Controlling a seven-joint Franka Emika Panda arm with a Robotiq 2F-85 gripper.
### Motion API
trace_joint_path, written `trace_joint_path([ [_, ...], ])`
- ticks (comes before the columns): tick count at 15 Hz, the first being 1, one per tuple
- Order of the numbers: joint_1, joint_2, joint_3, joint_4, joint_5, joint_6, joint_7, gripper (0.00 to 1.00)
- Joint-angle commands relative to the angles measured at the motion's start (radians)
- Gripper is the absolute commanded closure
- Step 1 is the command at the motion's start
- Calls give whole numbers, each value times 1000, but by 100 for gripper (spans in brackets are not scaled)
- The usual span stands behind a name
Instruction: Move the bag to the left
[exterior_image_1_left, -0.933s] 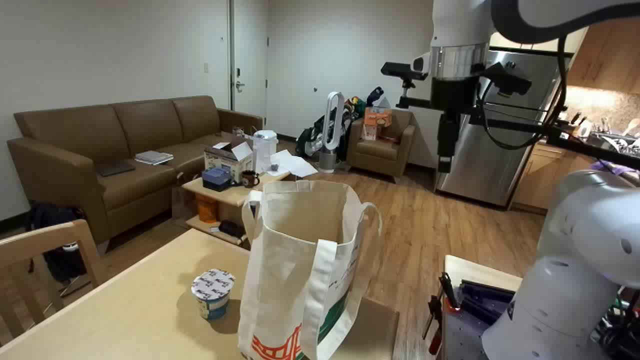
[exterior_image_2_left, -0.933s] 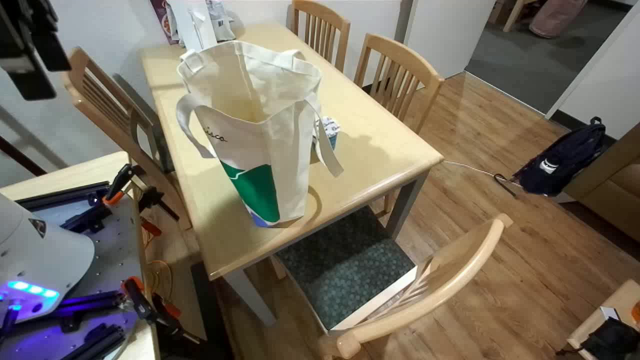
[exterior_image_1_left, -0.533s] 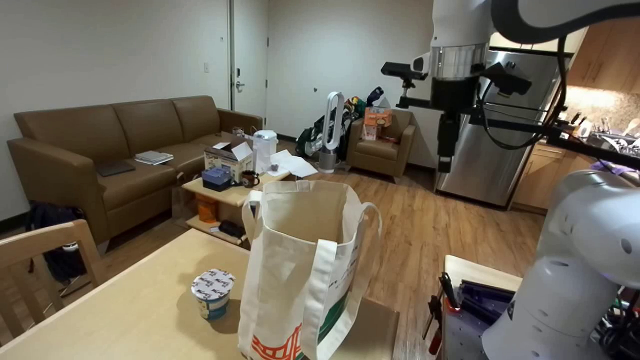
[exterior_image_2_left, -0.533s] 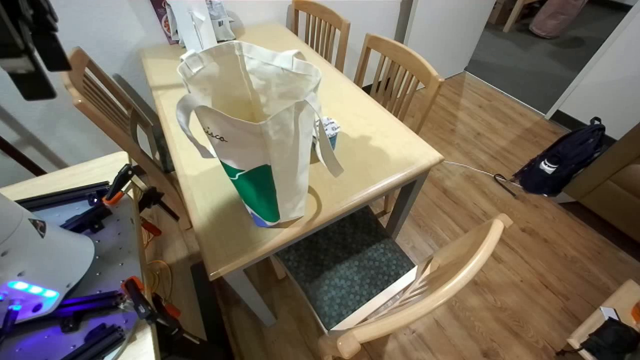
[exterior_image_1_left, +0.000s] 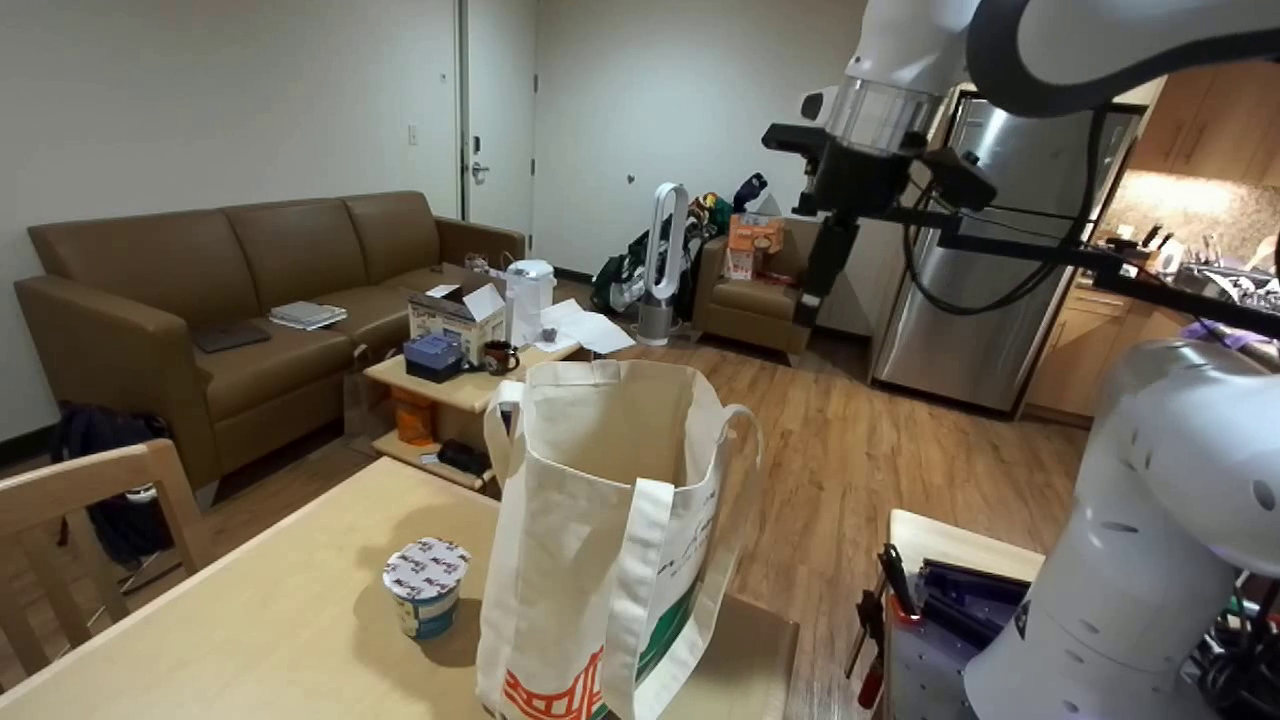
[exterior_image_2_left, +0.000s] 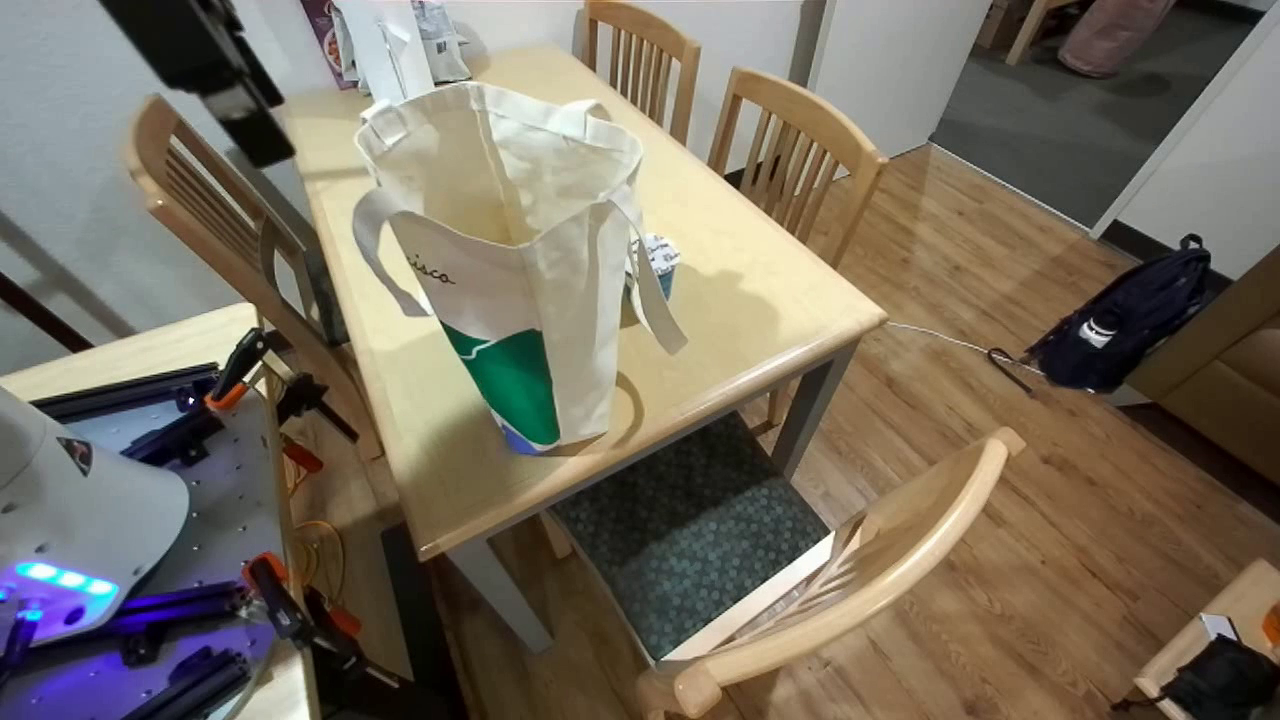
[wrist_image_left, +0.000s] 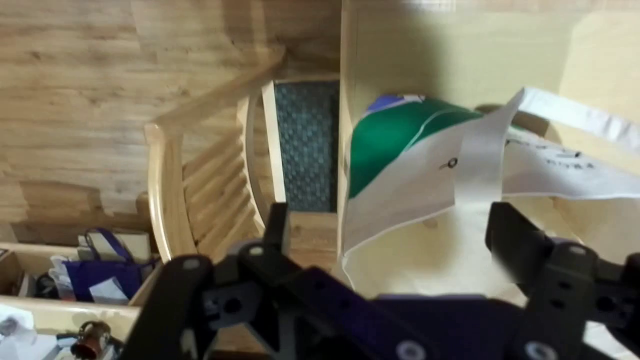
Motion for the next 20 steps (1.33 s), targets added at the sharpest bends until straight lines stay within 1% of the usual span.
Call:
trace_joint_path([
  [1, 51, 97, -89, -63, 47, 282, -130, 0],
  [3, 95, 193, -132, -67, 65, 427, -231, 0],
  [4, 109, 249, -140, -55, 66, 477, -265, 0],
  [5, 55, 137, -97, -87, 57, 395, -198, 0],
  [7, 56, 178, -98, -86, 58, 417, -206, 0],
  [8, 53, 174, -96, -86, 57, 416, -206, 0],
  [9, 66, 166, -107, -87, 59, 423, -237, 0],
  [11, 111, 182, -150, -80, 70, 457, -343, 0],
  [16, 249, 282, -255, -22, 141, 531, -621, 0],
  [19, 347, 344, -302, 19, 228, 576, -791, 0],
  [20, 370, 367, -315, 42, 259, 564, -847, 0],
])
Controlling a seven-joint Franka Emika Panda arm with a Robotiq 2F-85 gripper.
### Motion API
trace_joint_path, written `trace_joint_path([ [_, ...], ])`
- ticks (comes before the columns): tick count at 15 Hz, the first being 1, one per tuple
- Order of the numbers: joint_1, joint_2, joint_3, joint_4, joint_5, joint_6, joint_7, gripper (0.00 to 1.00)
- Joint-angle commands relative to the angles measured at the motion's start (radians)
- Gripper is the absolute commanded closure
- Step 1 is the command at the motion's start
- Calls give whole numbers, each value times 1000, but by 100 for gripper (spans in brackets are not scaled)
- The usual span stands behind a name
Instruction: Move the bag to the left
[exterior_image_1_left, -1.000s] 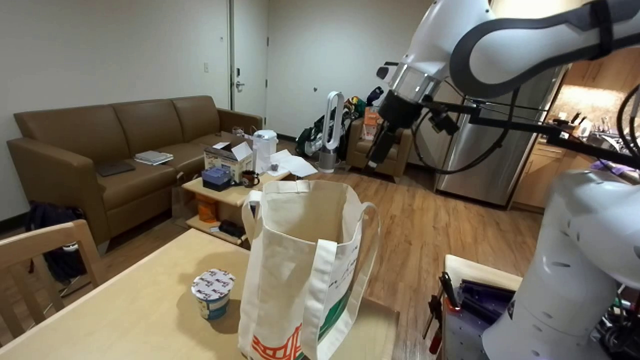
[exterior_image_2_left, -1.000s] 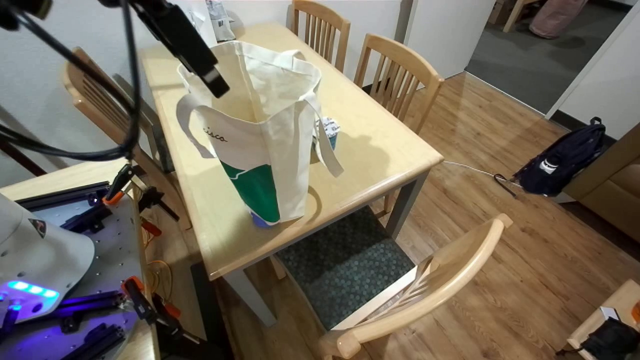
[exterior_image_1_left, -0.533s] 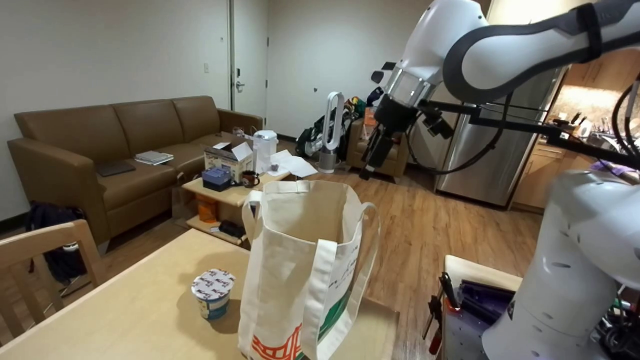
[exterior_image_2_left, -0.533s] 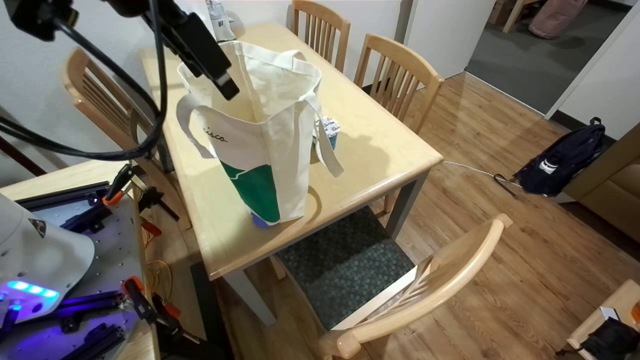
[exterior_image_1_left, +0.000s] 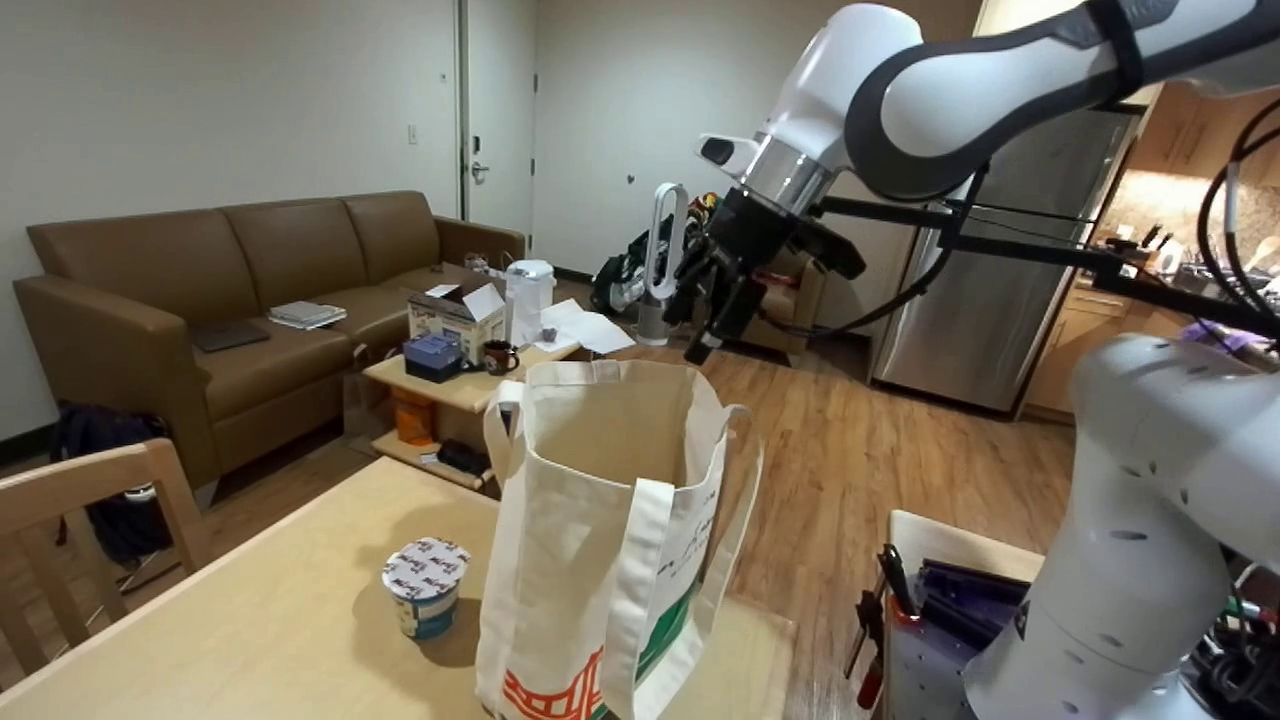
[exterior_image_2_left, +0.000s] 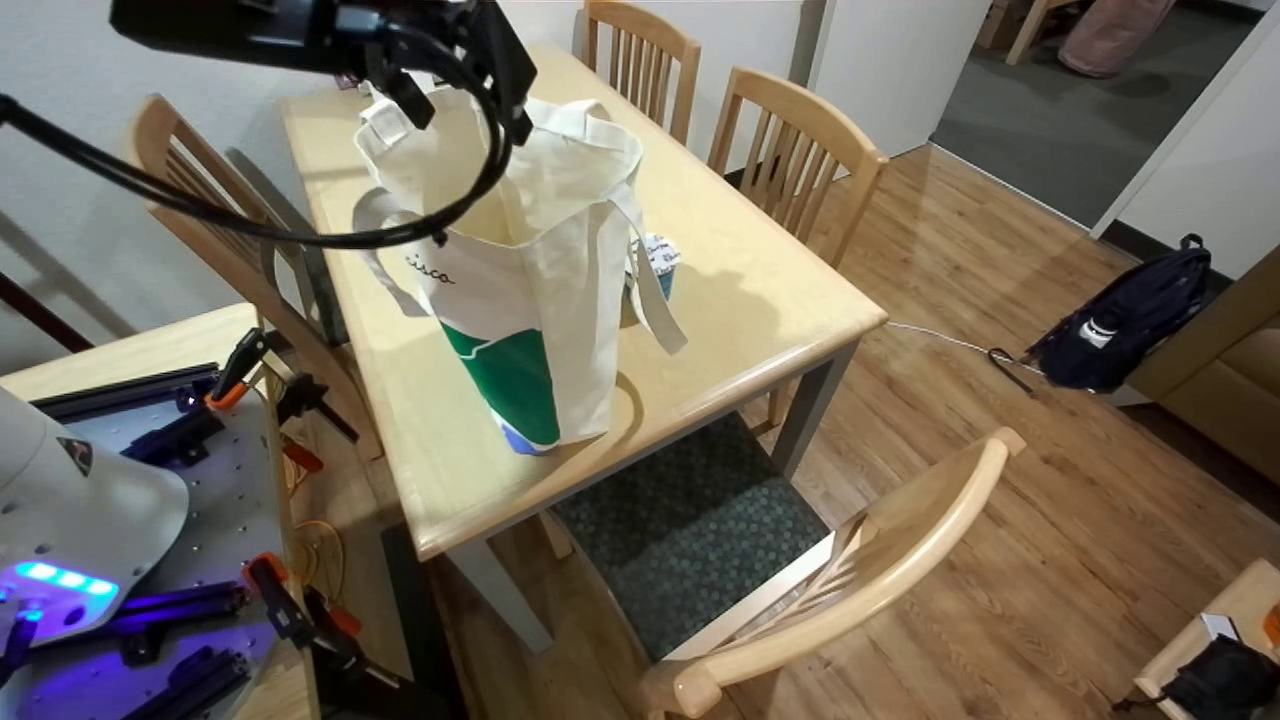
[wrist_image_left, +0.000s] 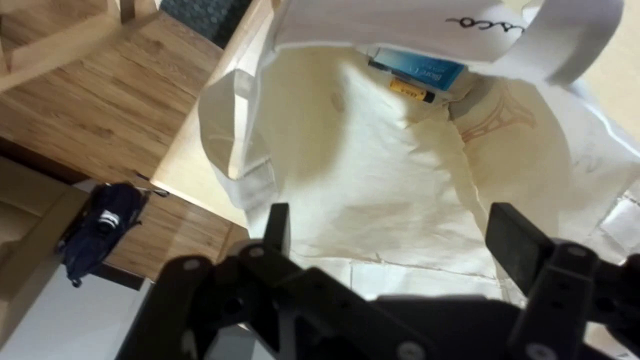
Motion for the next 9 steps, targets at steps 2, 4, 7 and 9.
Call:
trace_joint_path([
  [2, 1, 56, 27, 36, 88, 3, -104, 0],
  [4, -4, 95, 33, 64, 90, 3, -108, 0],
  [7, 11, 115, 20, 81, 105, -13, -148, 0],
  [9, 81, 171, -31, 123, 169, -36, -324, 0],
])
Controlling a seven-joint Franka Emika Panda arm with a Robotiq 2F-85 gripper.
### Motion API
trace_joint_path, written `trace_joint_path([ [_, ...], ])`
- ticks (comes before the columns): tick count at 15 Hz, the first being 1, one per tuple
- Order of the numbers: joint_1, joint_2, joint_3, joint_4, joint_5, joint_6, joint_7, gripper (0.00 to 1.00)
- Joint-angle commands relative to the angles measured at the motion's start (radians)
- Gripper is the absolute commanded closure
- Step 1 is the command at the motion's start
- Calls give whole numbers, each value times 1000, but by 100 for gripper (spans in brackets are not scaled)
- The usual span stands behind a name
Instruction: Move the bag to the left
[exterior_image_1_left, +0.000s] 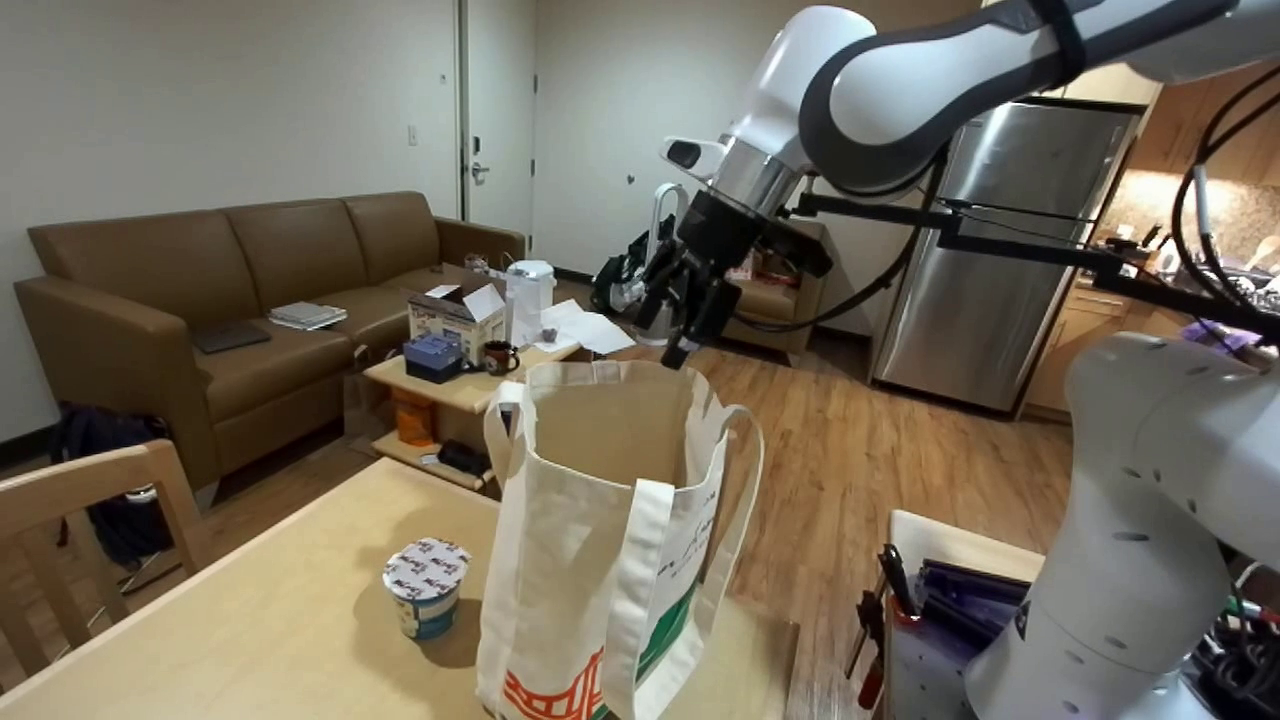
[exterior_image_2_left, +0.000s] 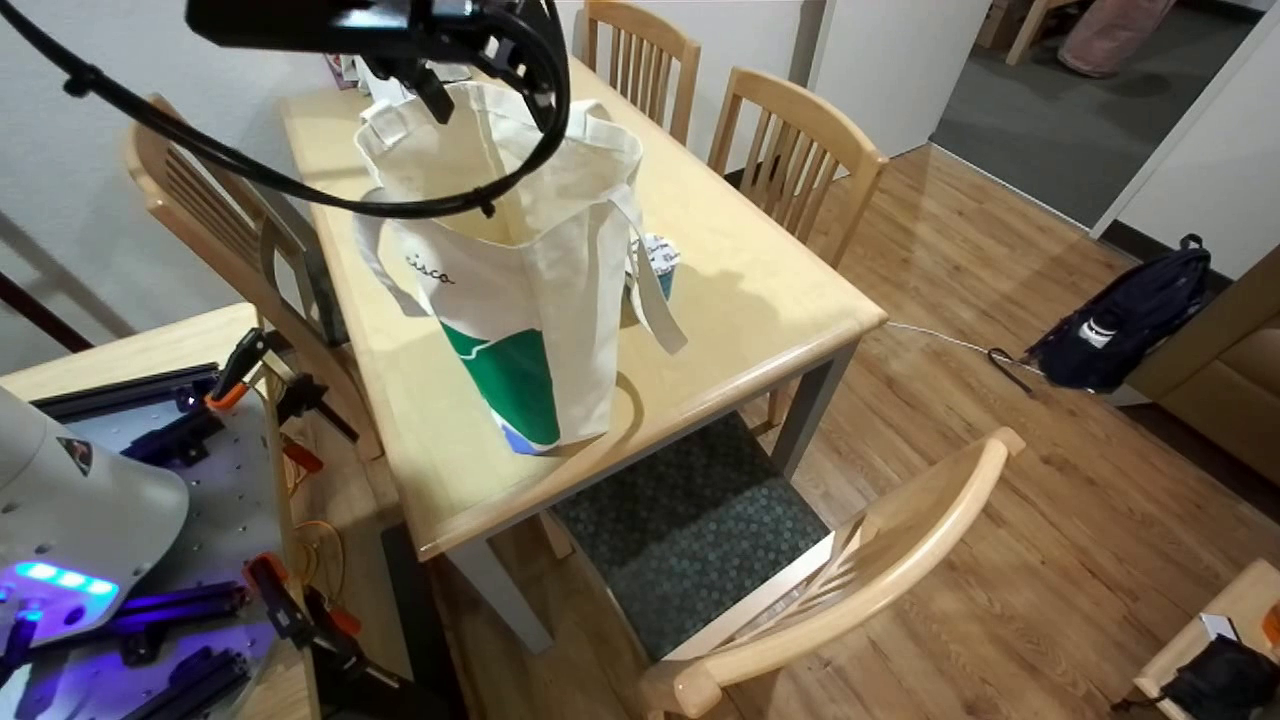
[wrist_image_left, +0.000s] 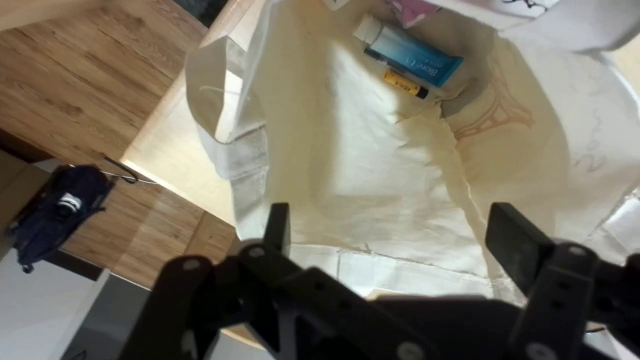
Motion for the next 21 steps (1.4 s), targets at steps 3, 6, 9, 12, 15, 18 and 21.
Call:
trace_joint_path([
  [3, 179, 173, -136, 119, 181, -13, -392, 0],
  [6, 303, 246, -230, 179, 269, -37, -592, 0],
  [9, 397, 307, -295, 228, 345, -65, -781, 0],
  [12, 441, 309, -354, 237, 393, -117, -980, 0],
  [15, 456, 292, -401, 243, 388, -180, -1156, 0],
  [18, 294, 339, -268, 276, 483, -290, -1326, 0],
  [21, 115, 330, -93, 246, 478, -264, -1265, 0],
])
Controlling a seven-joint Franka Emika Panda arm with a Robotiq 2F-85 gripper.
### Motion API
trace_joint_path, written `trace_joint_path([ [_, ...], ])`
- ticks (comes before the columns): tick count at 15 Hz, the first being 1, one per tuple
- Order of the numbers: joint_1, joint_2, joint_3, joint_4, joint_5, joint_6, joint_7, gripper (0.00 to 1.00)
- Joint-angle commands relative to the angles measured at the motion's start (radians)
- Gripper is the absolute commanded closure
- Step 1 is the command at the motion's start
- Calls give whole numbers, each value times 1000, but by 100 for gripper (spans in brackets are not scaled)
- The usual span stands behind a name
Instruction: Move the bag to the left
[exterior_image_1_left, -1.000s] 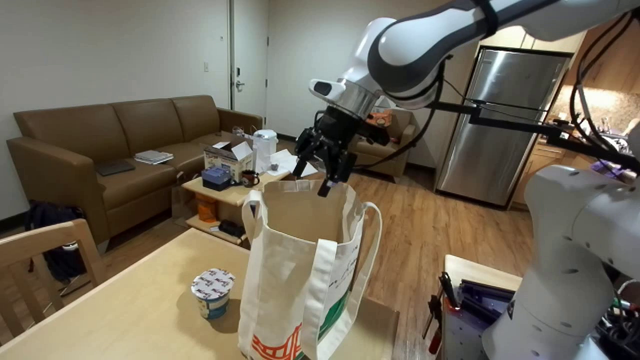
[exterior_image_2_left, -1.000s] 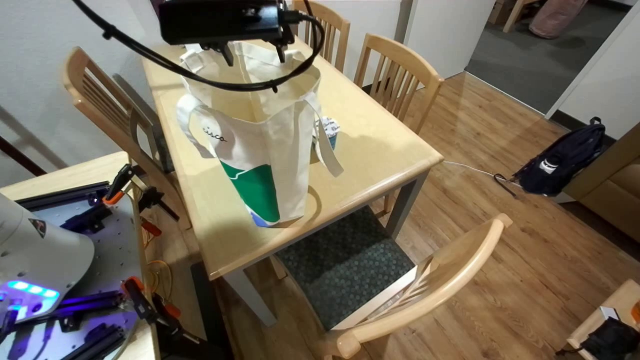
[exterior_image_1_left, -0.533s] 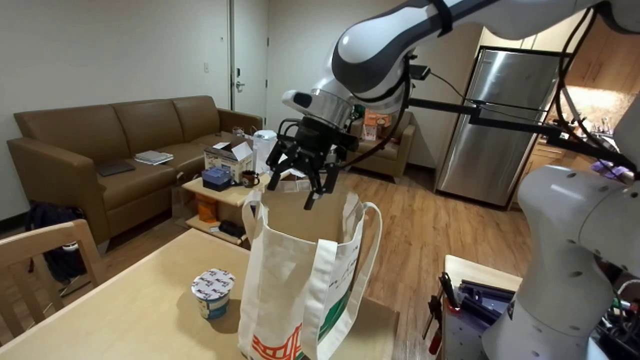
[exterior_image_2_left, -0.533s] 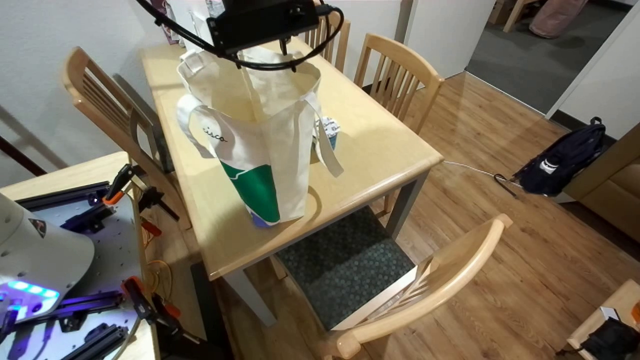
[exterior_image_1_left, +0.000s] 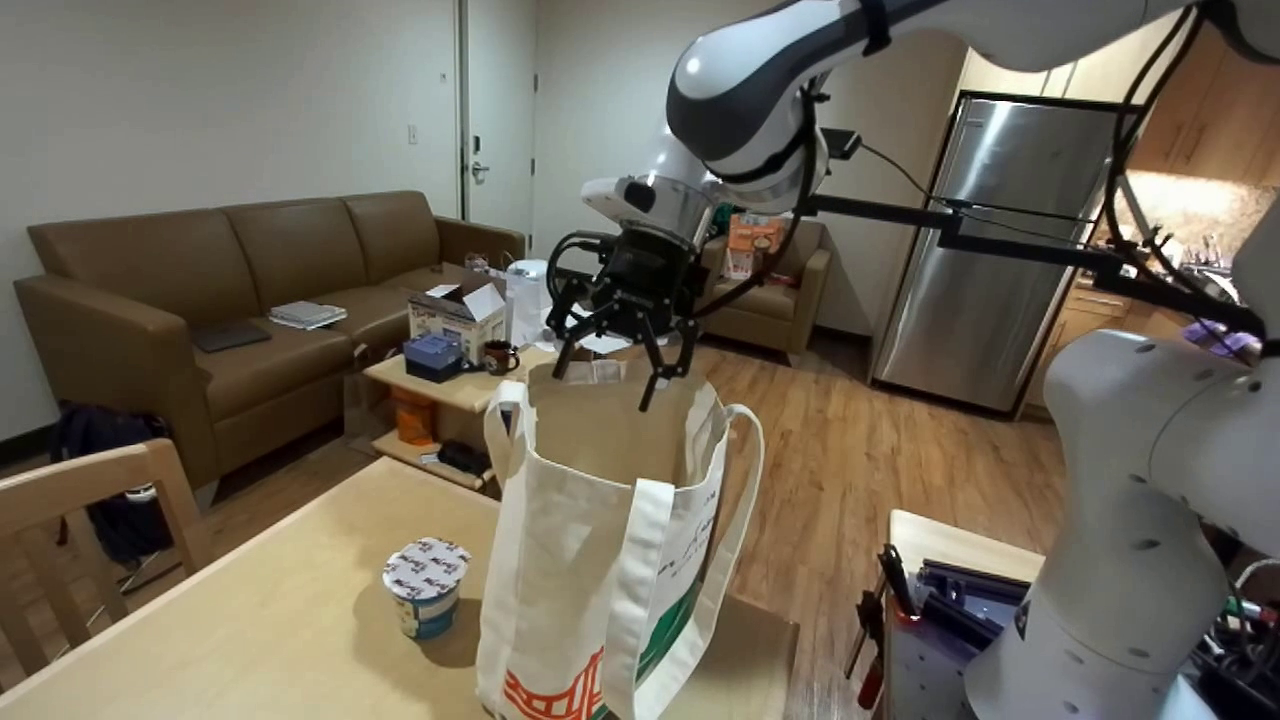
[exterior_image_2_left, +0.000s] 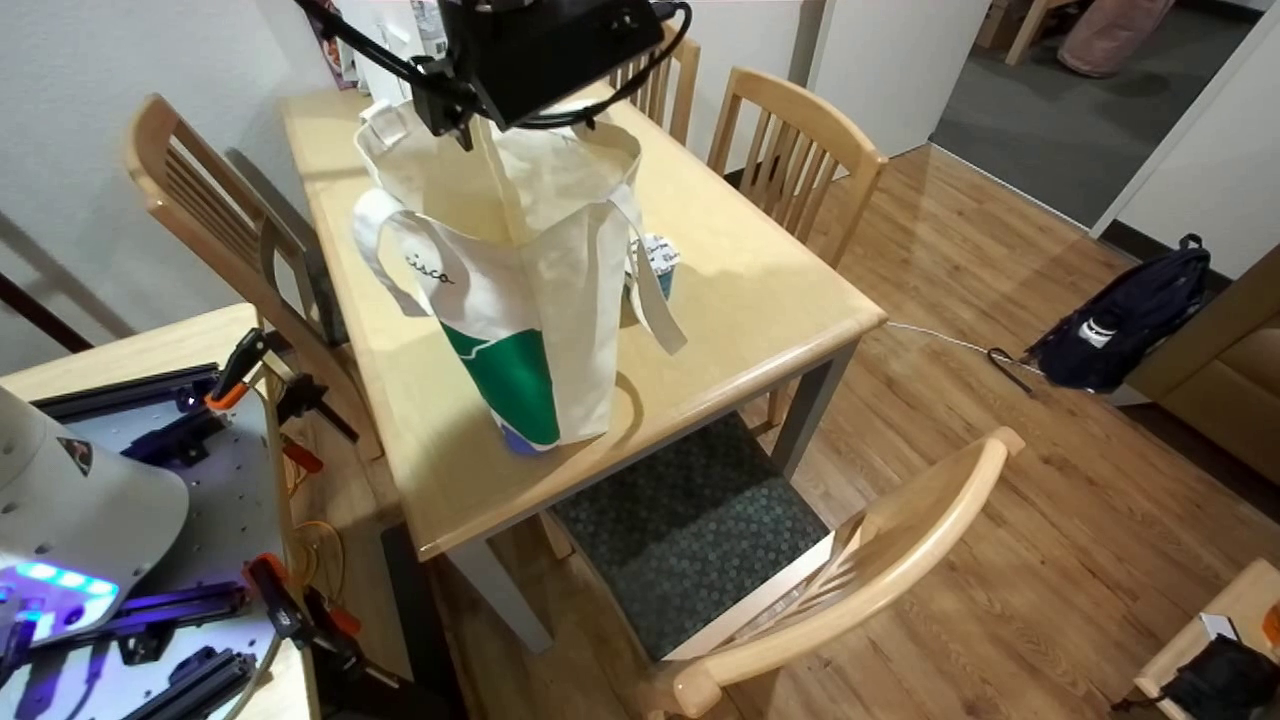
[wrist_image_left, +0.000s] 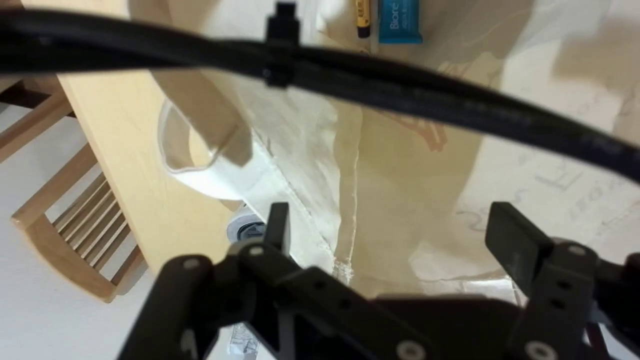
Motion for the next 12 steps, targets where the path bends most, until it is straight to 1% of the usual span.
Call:
trace_joint_path([
  [1, -186, 24, 181, 4, 44, -19, -30, 0],
  [5, -200, 29, 197, 3, 43, -19, -30, 0],
  [6, -203, 27, 203, -9, 40, -6, 1, 0],
  [7, -230, 28, 234, -10, 42, -8, 29, 0],
  [8, -273, 27, 283, -6, 36, -30, 70, 0],
  [9, -316, 31, 329, 7, 2, -44, 120, 0],
  [10, -352, 33, 368, 36, -42, -87, 165, 0],
  [12, -405, 34, 421, 78, -86, -159, 211, 0],
])
